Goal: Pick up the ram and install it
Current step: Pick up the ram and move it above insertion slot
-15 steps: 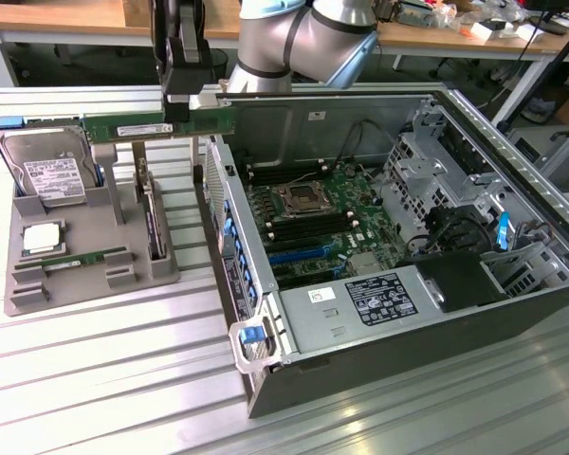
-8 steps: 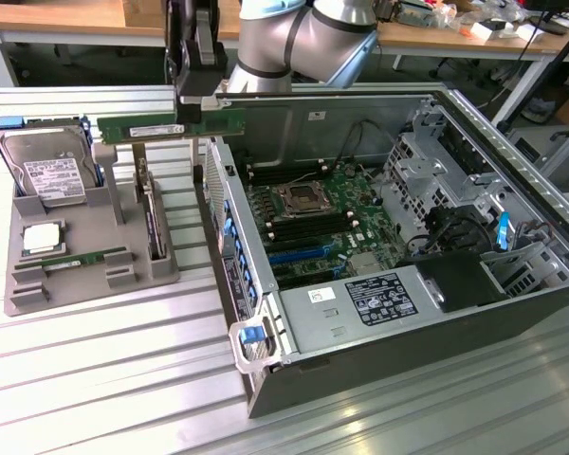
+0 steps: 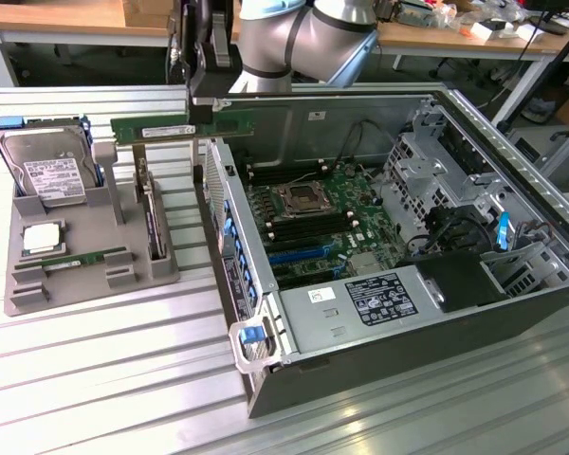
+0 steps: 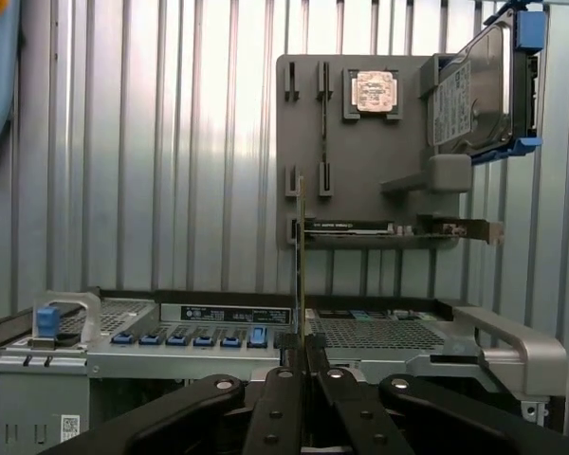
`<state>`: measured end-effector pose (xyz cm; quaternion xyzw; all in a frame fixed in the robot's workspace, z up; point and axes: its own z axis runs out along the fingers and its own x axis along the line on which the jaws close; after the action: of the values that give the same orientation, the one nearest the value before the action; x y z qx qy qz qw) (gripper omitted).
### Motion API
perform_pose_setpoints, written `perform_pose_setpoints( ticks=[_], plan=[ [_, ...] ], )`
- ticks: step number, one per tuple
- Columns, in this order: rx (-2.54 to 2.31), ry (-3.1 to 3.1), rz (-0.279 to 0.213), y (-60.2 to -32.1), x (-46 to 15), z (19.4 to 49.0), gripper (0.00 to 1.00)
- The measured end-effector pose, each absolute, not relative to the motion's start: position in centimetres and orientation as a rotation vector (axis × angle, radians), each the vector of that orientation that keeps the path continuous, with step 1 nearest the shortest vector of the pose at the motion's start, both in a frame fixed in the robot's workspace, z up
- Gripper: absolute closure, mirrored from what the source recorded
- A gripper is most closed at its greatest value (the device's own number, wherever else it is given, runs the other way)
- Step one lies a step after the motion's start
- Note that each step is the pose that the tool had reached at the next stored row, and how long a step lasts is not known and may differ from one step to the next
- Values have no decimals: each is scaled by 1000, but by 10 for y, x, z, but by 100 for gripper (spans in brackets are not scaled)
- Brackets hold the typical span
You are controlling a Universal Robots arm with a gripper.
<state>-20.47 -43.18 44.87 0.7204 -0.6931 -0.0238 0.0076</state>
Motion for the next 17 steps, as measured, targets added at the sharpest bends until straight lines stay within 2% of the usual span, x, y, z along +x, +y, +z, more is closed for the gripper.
perform_pose_setpoints(
  ticks=[17],
  plan=[
    [2252, -2167, -74, -432, -187, 446, 88]
  ],
)
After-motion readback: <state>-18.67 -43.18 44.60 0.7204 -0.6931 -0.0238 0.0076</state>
